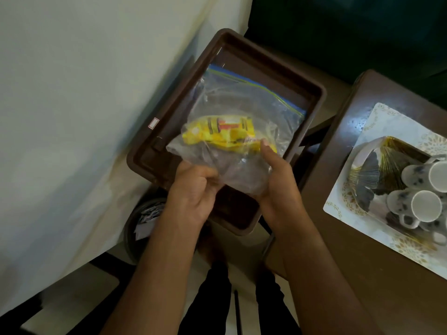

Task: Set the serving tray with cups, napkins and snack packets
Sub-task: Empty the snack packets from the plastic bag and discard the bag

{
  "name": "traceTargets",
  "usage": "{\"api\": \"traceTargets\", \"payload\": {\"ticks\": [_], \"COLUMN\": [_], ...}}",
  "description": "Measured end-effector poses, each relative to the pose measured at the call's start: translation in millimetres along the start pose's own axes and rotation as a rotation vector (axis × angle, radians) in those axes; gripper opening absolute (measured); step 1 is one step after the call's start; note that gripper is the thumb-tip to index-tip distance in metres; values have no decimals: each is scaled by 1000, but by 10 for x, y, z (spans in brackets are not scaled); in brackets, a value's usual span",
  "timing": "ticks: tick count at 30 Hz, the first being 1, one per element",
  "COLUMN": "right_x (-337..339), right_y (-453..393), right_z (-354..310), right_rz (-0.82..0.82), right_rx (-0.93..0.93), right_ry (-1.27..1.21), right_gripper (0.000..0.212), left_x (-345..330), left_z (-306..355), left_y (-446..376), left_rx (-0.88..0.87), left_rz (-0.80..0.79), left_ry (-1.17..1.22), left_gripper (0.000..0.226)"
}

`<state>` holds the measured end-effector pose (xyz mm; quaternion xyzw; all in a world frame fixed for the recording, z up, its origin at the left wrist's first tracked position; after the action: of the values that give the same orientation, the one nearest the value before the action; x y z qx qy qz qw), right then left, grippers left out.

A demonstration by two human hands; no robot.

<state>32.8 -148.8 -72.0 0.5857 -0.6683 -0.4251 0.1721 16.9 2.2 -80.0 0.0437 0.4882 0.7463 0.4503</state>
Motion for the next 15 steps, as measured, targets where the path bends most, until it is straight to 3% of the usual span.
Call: {"api": "traceTargets", "payload": {"ticks": [2, 5, 10, 15], "right_x": [27, 122, 133, 145], "right_y": [-38, -69, -87, -91], "right_z": [-80, -113, -227, -244], "right_rz": [-4, 78, 80, 100], "right_rx": [77, 83, 122, 96], "right_ry": [2, 59, 12, -63], "right_gripper": [33, 40, 47, 53], "left_x": [45, 116, 90, -40], "left_z": [-61, 41, 157, 204], "left_y": [6, -37, -143, -155], "left_rx": [28, 24, -9, -62], "left_rz": [-12, 7, 88, 28], "left_ry": [-57, 33, 93, 7], "left_gripper": [61, 48, 40, 55]}}
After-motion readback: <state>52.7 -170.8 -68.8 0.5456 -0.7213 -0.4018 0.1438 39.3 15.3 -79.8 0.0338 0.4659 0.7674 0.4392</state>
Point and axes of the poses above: each hand's wrist, its own y-axis away from the middle knuckle, its own x-axis out of the back of the hand, z = x × y, the point moved 9 cm from there along -y, towards the middle knuckle, and after that the axes turned 1 degree about x, right-handed, at the moved point
